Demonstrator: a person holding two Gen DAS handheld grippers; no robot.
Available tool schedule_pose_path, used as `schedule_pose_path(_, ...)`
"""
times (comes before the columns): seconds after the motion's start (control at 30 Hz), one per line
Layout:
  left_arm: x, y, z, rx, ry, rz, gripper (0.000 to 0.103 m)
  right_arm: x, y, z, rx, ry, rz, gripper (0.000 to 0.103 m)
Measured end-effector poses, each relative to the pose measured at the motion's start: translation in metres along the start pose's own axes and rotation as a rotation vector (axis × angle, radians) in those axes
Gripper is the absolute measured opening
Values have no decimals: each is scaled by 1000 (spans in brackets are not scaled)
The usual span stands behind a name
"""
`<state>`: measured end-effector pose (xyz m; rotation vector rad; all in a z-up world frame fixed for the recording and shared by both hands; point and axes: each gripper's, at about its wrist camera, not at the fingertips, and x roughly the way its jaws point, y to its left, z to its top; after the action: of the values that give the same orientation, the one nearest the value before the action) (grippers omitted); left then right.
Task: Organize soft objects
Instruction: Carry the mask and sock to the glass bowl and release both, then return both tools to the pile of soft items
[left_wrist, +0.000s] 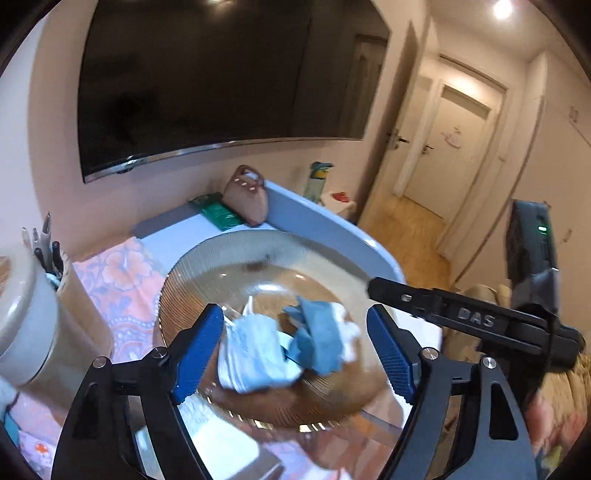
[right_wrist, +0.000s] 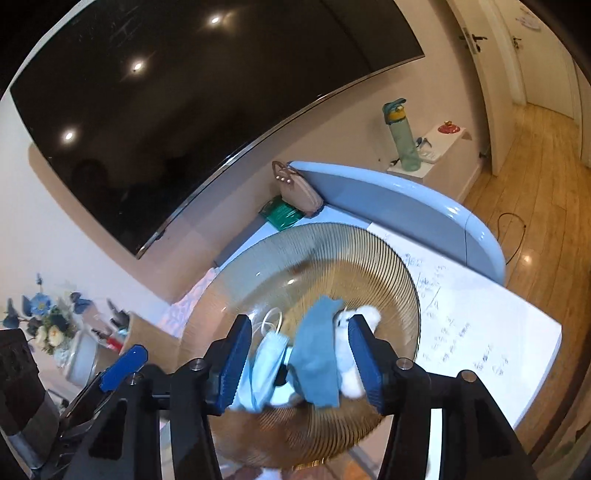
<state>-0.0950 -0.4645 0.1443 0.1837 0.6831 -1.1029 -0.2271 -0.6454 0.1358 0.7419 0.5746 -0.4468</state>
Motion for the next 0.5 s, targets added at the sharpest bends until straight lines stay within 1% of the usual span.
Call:
schedule_pose_path(0.07,-19,-8,-2,40,-28,-2,79,-13,6,-7,-19,-12,20,53)
schedule_pose_path(0.13,-44,-12,-7,59,-57,-5,79,-28,17,-16,-51,-30,26,55)
schedule_pose_path(0.17,-58,-12,-10,64,-71,-11,79,-34,23,-20,-64,-33,34,59)
schedule_pose_path(0.23,-91,-9,-16,57,-99,-14,79,-45,36,-30,-100,-32,65,59)
schedule_pose_path(0.27,-113,-5,-20,50,-120,-4,79,-51,46,-37,-123,-26,81,59)
schedule_pose_path(0.3,-126,-2,-23,46,-134,11,79,-55,53,-41,-143,-21,93,59)
schedule_pose_path(0.33,-152,4,-28,45,-156,52,79,-60,65,-47,-176,-14,111,59)
schedule_pose_path(0.4,-192,16,-36,42,-187,126,79,-66,83,-57,-225,-8,139,60)
schedule_pose_path(0.5,-261,42,-48,-2,-230,273,79,-73,118,-75,-304,6,203,60)
